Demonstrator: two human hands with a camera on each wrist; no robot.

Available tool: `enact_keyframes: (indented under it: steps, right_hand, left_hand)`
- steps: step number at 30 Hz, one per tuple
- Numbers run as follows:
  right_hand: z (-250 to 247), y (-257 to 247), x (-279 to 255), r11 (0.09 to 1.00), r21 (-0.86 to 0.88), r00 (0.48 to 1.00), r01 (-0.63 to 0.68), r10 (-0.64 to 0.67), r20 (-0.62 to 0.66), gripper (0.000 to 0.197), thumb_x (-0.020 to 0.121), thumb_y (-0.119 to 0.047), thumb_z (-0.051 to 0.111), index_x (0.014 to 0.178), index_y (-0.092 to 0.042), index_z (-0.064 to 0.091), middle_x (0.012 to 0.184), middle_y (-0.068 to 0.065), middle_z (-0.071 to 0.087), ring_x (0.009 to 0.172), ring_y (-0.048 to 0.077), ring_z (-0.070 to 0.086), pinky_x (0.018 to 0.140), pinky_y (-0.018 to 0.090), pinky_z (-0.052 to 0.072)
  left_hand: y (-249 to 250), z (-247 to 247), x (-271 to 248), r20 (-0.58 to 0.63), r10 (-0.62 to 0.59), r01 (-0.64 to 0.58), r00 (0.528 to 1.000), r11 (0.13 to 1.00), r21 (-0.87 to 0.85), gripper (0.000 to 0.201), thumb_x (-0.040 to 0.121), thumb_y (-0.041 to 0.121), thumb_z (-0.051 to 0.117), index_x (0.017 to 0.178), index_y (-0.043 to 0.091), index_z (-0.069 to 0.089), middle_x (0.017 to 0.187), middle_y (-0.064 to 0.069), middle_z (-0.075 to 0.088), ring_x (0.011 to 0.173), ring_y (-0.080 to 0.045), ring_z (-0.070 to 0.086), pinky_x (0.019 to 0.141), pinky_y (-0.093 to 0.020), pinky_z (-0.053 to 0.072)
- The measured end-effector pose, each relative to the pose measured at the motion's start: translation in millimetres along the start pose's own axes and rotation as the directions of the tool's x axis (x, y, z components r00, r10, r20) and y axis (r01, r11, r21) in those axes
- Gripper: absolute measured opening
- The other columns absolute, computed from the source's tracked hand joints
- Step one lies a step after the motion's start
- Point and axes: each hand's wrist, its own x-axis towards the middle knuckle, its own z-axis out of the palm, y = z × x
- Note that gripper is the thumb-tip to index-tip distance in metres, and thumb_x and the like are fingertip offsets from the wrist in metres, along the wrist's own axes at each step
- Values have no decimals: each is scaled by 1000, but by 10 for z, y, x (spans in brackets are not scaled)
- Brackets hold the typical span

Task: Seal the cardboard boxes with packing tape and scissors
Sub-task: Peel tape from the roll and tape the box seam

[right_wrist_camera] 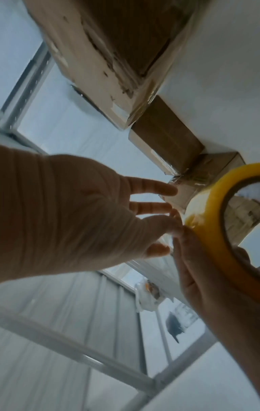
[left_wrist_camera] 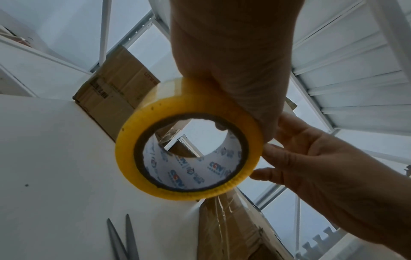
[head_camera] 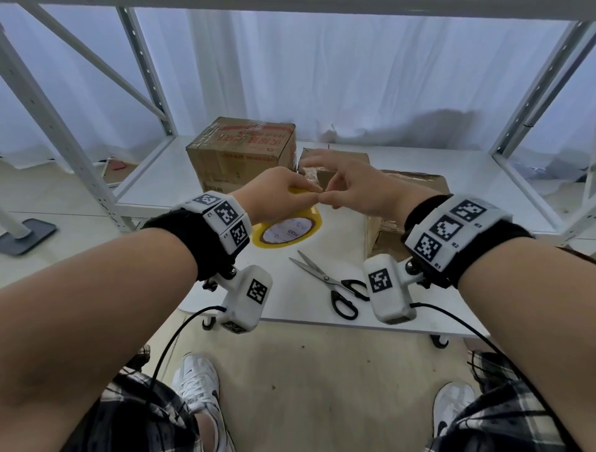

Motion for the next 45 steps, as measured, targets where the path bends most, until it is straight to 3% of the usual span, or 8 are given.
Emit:
enact_keyframes:
  steps: [5,14,19,24,32,36,41,45]
  right_hand:
    - [13,21,13,999,-4,994,41,-41,-103,18,86,-8,69,105,-9,69,87,-3,67,74,11,62,73,21,52]
    - [-50,135,14,956,-263,943,-129,36,-330,29,97,-21,52,76,-1,56,70,5,52,59,11,43,62,26,33]
    - [-13,65,17,959,12,923,-283,276,-269,44,103,-36,33,73,-10,51,66,5,58,52,13,55,55,23,45]
    - [-24,-55,35,931,232,893,-282,343,-292,46,95,-48,51,67,-12,52,60,0,55,49,9,49,47,16,42]
    - [-66,-72,35,751,650,889,-113,369,-272,28,85,3,67,86,-12,44,78,14,61,58,19,65,60,28,59]
    - [-20,-88,42,853,455,888,-255,393,-239,19,99,-3,45,112,-1,59,87,16,62,62,14,60,57,22,56]
    - [-26,-177,26,862,343,881,-373,445,-159,56,93,-58,43,88,-7,66,74,1,51,64,12,48,61,21,48]
    - [-38,-66,32,957,0,922,-291,281,-265,20,84,-31,71,83,-11,75,75,-1,63,69,7,52,67,25,42]
  left_hand:
    - [-4,-18,-29,117,21,-25,993,999,32,21,91,40,60,105,28,72,79,16,60,70,0,54,62,-16,39]
    - [5,-142,-36,190,-51,55,980,998,-16,60,77,44,74,129,22,54,114,3,58,96,-12,58,75,-20,50]
    - [-51,-135,-7,82,-46,41,996,997,70,63,82,36,72,137,19,47,125,-3,56,101,-15,54,78,-24,47]
    - [-118,-132,7,-46,-38,44,998,988,149,68,83,41,70,140,15,45,129,-5,56,108,-17,52,84,-25,40]
    - [-121,-109,-24,-48,12,-5,999,989,146,63,80,40,73,133,20,45,125,-2,56,97,-14,51,79,-25,43]
    - [-95,-106,-44,-71,72,-58,995,982,179,63,80,39,74,132,20,46,126,0,55,101,-12,48,81,-24,38]
    - [-19,-70,-34,-71,127,-107,989,965,240,72,76,44,76,135,17,45,133,-2,52,119,-18,48,91,-20,33]
    - [46,-43,-9,-68,128,-112,989,972,208,84,70,51,77,139,16,43,135,-4,50,122,-17,46,93,-19,30]
